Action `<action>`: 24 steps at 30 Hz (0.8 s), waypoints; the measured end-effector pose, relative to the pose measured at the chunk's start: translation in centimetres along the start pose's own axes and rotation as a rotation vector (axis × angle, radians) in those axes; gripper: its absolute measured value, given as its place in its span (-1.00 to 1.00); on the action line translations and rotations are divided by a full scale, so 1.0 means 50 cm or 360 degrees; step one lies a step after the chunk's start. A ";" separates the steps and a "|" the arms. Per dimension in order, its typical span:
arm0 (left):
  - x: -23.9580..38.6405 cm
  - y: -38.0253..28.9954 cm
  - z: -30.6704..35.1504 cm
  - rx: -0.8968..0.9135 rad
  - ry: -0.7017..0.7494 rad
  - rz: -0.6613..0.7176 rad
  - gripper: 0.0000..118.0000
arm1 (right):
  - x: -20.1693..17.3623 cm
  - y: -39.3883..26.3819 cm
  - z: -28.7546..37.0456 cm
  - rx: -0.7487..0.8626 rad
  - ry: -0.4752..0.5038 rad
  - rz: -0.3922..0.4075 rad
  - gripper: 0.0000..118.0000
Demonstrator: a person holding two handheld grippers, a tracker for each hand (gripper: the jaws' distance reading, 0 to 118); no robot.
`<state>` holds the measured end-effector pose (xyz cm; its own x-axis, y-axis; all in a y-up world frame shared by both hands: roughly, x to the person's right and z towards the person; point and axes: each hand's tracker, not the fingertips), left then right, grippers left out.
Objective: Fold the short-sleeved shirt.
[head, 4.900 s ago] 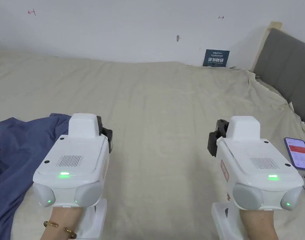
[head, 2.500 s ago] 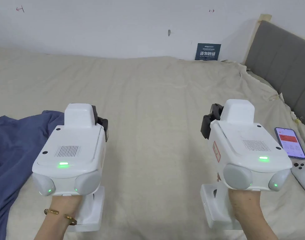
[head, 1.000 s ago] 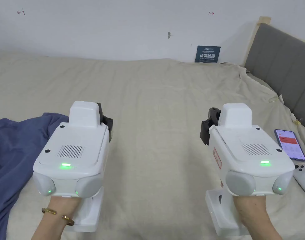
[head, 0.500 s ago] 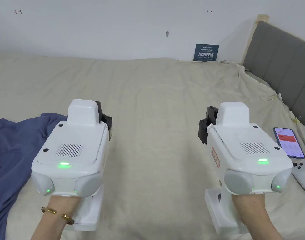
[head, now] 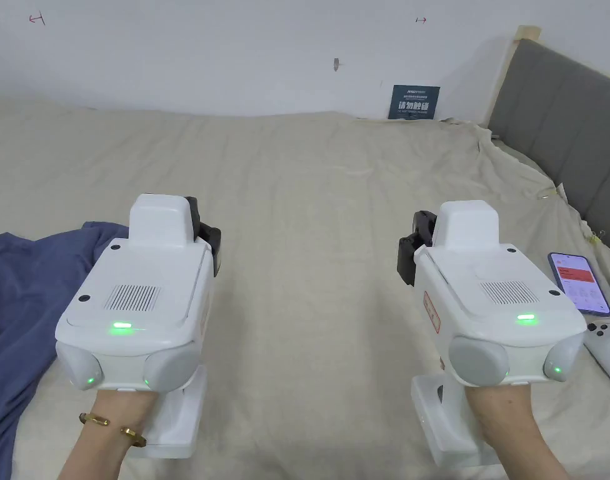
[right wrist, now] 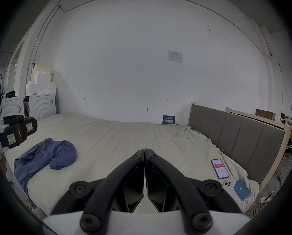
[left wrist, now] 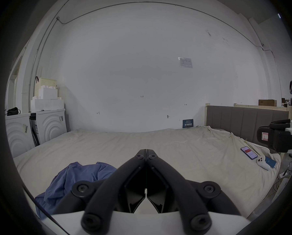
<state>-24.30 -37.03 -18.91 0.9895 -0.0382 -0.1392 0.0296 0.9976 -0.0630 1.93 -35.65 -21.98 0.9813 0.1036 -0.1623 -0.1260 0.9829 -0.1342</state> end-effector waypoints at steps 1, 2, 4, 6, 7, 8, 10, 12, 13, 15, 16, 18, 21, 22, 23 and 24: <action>-0.004 0.000 0.001 0.0001 0.0007 0.0004 -1.00 | -0.003 0.001 -0.002 0.0000 0.0005 0.0004 -1.00; -0.011 -0.001 0.002 0.0003 0.0018 0.0009 -1.00 | -0.008 0.002 -0.004 0.0001 0.0013 0.0011 -1.00; -0.025 -0.001 0.005 0.0003 0.0046 0.0019 -1.00 | -0.022 0.005 -0.009 0.0008 0.0040 0.0028 -1.00; -0.045 -0.003 0.010 0.0001 0.0090 0.0025 -1.00 | -0.041 0.009 -0.018 0.0012 0.0086 0.0034 -1.00; -0.056 -0.003 0.013 -0.0001 0.0114 0.0025 -1.00 | -0.051 0.012 -0.023 0.0015 0.0109 0.0032 -1.00; -0.068 -0.003 0.016 -0.0003 0.0147 0.0024 -1.00 | -0.064 0.015 -0.029 0.0018 0.0137 0.0034 -1.00; -0.094 -0.004 0.024 -0.0005 0.0208 0.0020 -1.00 | -0.091 0.020 -0.041 0.0024 0.0201 0.0040 -1.00; -0.124 -0.003 0.036 -0.0005 0.0274 0.0018 -1.00 | -0.126 0.028 -0.053 0.0032 0.0291 0.0049 -1.00; -0.136 -0.003 0.041 -0.0005 0.0308 0.0014 -1.00 | -0.141 0.031 -0.058 0.0040 0.0326 0.0054 -1.00; -0.165 -0.004 0.054 -0.0013 0.0376 0.0008 -1.00 | -0.179 0.037 -0.068 0.0046 0.0411 0.0071 -1.00; -0.178 -0.004 0.060 -0.0017 0.0410 0.0013 -1.00 | -0.196 0.040 -0.071 0.0047 0.0443 0.0074 -1.00; -0.209 -0.005 0.076 -0.0021 0.0478 0.0035 -1.00 | -0.235 0.045 -0.078 0.0054 0.0521 0.0076 -1.00; -0.247 -0.005 0.099 -0.0025 0.0572 0.0035 -1.00 | -0.285 0.051 -0.085 0.0057 0.0615 0.0082 -1.00; -0.257 -0.005 0.104 -0.0027 0.0592 0.0034 -1.00 | -0.297 0.053 -0.086 0.0057 0.0640 0.0083 -1.00; -0.268 -0.005 0.111 -0.0025 0.0621 0.0033 -1.00 | -0.311 0.054 -0.086 0.0060 0.0663 0.0084 -1.00; -0.278 -0.005 0.118 -0.0027 0.0646 0.0033 -1.00 | -0.324 0.055 -0.087 0.0061 0.0689 0.0089 -1.00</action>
<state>-37.23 -36.41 -11.14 0.8538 -0.0414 -0.5190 0.0047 0.9974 -0.0719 -14.95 -35.29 -23.95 0.8205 0.0913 -0.5643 -0.1635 0.9834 -0.0786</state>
